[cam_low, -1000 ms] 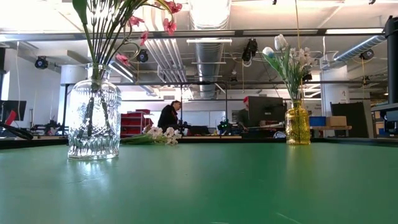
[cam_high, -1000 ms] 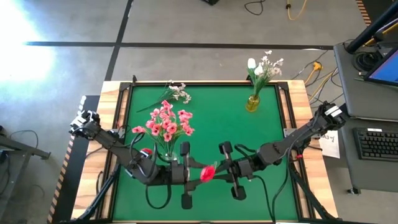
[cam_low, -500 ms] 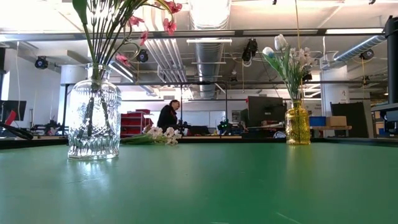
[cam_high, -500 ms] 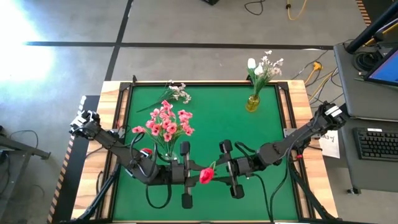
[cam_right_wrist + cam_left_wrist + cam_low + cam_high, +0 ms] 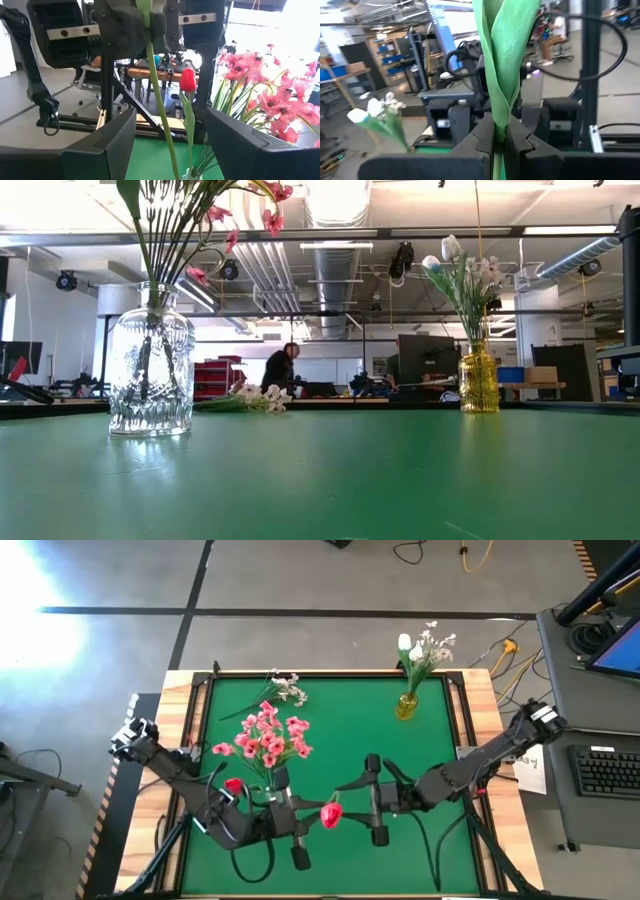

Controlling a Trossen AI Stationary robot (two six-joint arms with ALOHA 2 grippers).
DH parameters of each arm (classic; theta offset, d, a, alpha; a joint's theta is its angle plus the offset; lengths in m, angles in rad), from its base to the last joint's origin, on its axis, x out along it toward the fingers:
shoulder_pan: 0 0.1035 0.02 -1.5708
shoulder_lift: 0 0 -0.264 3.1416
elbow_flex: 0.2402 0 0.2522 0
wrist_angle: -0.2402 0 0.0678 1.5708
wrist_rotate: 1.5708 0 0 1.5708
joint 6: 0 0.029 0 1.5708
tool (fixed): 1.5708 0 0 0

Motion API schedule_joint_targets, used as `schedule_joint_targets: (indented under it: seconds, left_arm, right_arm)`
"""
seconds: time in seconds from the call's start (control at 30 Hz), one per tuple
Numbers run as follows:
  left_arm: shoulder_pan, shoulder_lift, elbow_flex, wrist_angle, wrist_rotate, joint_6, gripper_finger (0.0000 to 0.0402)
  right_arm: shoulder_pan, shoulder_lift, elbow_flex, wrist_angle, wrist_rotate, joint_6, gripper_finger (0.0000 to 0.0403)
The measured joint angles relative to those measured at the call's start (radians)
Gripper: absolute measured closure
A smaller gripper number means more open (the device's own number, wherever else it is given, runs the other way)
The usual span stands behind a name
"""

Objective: Sort flowers into vase by color
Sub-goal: Put the red flowers into the transparent vase

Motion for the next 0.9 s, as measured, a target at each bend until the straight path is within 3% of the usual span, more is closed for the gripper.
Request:
schedule_joint_targets:
  seconds: [0.2, 0.47, 0.67, 0.9]
  left_arm:
    - [-0.020, -0.012, 0.000, -0.050, -0.061, -0.060, 0.0401]
    - [-0.030, -0.063, 0.000, -0.297, -0.146, -0.288, 0.0401]
    - [-0.042, -0.077, 0.000, -0.439, -0.153, -0.350, 0.0401]
    - [-0.042, -0.086, 0.000, -0.621, -0.242, -0.505, 0.0401]
  right_arm:
    - [0.000, -0.028, 0.000, -0.078, 0.005, 0.039, 0.0165]
    - [0.000, -0.028, 0.000, -0.099, 0.004, 0.041, 0.0163]
    - [-0.002, -0.028, -0.001, -0.106, 0.005, 0.041, 0.0161]
    - [-0.005, -0.025, -0.001, -0.108, 0.022, 0.040, 0.0158]
